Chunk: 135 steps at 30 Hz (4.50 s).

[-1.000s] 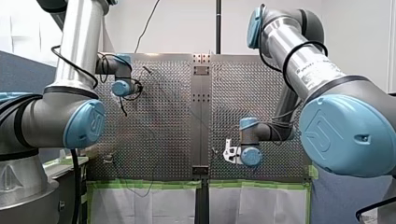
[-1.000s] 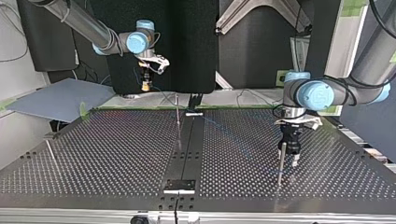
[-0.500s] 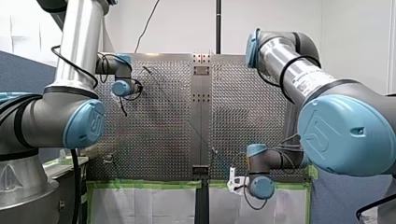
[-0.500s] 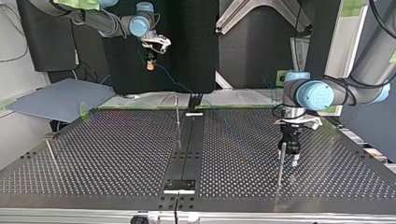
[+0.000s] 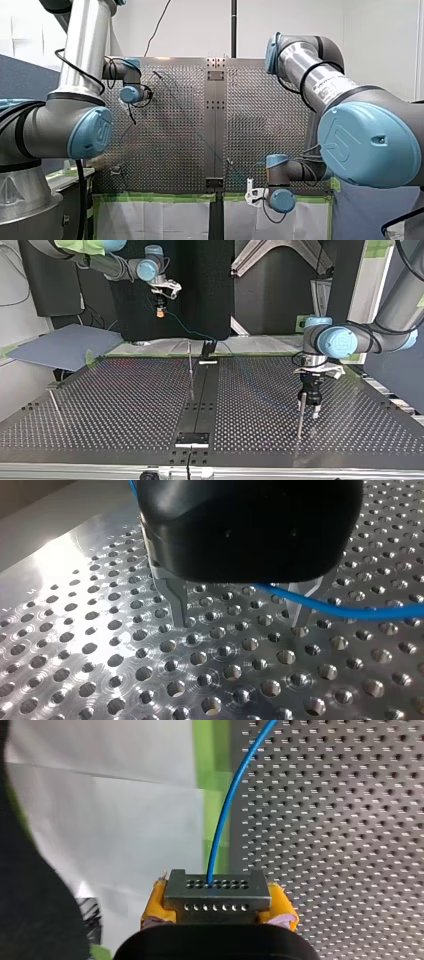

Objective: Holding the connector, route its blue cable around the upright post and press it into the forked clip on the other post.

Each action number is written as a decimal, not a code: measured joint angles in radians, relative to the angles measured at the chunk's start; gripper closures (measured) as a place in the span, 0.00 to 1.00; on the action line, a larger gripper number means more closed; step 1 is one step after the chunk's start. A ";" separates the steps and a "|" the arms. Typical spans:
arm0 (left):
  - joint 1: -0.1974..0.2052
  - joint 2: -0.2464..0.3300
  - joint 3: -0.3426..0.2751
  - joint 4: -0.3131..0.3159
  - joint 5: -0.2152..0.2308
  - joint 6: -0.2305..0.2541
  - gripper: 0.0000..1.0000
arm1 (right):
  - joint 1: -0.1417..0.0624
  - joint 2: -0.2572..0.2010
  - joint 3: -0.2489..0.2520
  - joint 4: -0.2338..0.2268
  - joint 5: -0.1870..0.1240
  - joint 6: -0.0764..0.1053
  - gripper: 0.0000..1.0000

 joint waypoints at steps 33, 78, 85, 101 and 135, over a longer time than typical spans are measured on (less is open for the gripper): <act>0.004 0.000 0.000 -0.003 0.000 0.000 0.02 | 0.013 -0.138 -0.018 0.060 -0.158 -0.053 1.00; 0.033 0.005 -0.004 -0.120 0.014 -0.182 0.02 | 0.017 -0.138 -0.018 0.043 -0.157 -0.050 1.00; 0.050 0.041 -0.005 -0.159 0.071 -0.250 0.02 | 0.017 -0.138 -0.018 0.040 -0.166 -0.050 1.00; 0.091 0.079 -0.004 -0.269 0.136 -0.190 0.02 | 0.022 -0.138 -0.018 0.040 -0.167 -0.049 1.00; 0.095 0.077 -0.024 -0.287 0.146 -0.147 0.02 | 0.034 -0.138 -0.018 0.035 -0.167 -0.047 1.00</act>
